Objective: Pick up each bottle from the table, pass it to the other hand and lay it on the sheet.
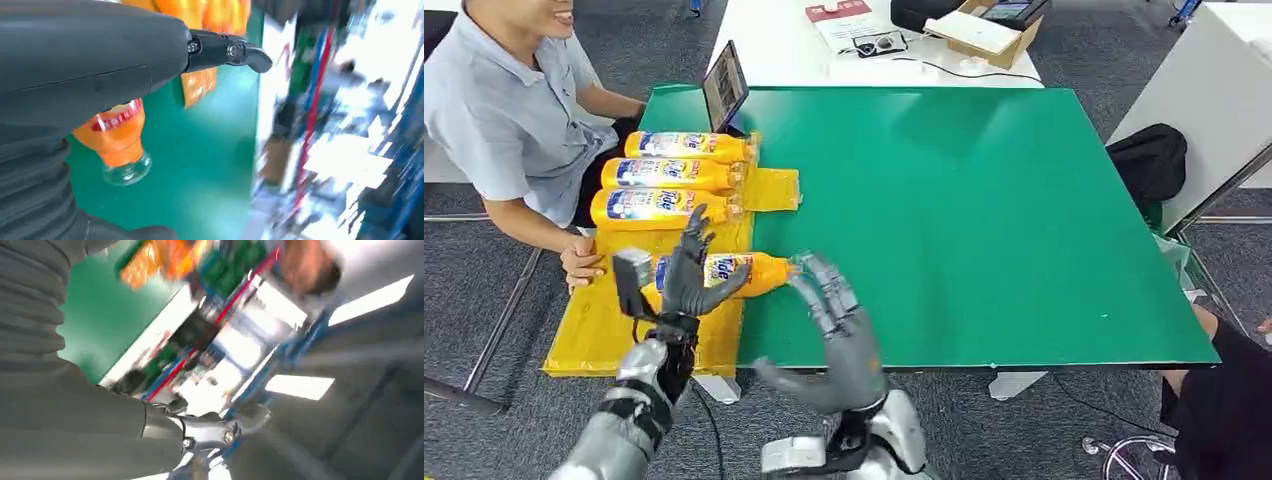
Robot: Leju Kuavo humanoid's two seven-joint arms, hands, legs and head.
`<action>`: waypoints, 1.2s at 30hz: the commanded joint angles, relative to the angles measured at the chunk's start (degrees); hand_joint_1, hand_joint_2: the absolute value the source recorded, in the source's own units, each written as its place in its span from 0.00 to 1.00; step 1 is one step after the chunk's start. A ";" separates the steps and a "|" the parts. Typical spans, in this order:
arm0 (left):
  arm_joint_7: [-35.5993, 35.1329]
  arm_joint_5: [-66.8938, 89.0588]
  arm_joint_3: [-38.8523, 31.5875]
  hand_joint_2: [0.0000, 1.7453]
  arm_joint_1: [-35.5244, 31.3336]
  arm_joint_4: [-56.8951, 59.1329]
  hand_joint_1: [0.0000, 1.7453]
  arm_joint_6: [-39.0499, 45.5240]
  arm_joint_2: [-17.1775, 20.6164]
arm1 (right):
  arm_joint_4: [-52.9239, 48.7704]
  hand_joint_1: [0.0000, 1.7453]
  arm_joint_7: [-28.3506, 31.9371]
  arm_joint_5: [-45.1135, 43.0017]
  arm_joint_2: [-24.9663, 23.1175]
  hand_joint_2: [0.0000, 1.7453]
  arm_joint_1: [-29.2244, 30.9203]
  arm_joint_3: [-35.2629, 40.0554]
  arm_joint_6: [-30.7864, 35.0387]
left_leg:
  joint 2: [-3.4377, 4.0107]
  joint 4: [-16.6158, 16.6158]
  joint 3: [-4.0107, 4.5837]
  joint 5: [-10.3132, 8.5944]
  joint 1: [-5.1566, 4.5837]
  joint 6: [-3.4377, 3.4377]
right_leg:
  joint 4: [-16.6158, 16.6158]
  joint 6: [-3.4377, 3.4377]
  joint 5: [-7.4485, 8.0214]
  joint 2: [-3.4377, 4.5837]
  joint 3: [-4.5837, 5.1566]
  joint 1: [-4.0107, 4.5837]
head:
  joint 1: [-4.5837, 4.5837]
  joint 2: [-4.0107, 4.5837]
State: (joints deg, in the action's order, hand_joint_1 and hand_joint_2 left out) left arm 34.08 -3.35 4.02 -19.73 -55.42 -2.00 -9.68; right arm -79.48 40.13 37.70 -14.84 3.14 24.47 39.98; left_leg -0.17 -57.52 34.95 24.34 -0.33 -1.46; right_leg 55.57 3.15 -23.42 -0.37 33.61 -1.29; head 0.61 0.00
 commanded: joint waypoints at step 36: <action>-0.37 3.70 3.35 1.00 18.05 -30.82 0.00 9.20 -1.70 | 4.40 0.00 -0.13 -23.65 1.33 1.00 -3.87 -13.97 0.02 | -0.11 0.06 -0.02 0.02 0.09 0.04 | -0.07 -0.09 -0.06 -0.10 -0.06 0.09 | 0.00 0.00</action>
State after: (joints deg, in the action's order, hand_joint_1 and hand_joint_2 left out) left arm 34.29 0.07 5.86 0.93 -87.45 7.96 -11.72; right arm -80.43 40.04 10.10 -14.82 -2.17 13.23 39.69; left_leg -0.19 -57.51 35.05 24.34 -0.30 -1.49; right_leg 55.57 3.15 -23.44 -0.39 33.73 -1.27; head 0.61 0.00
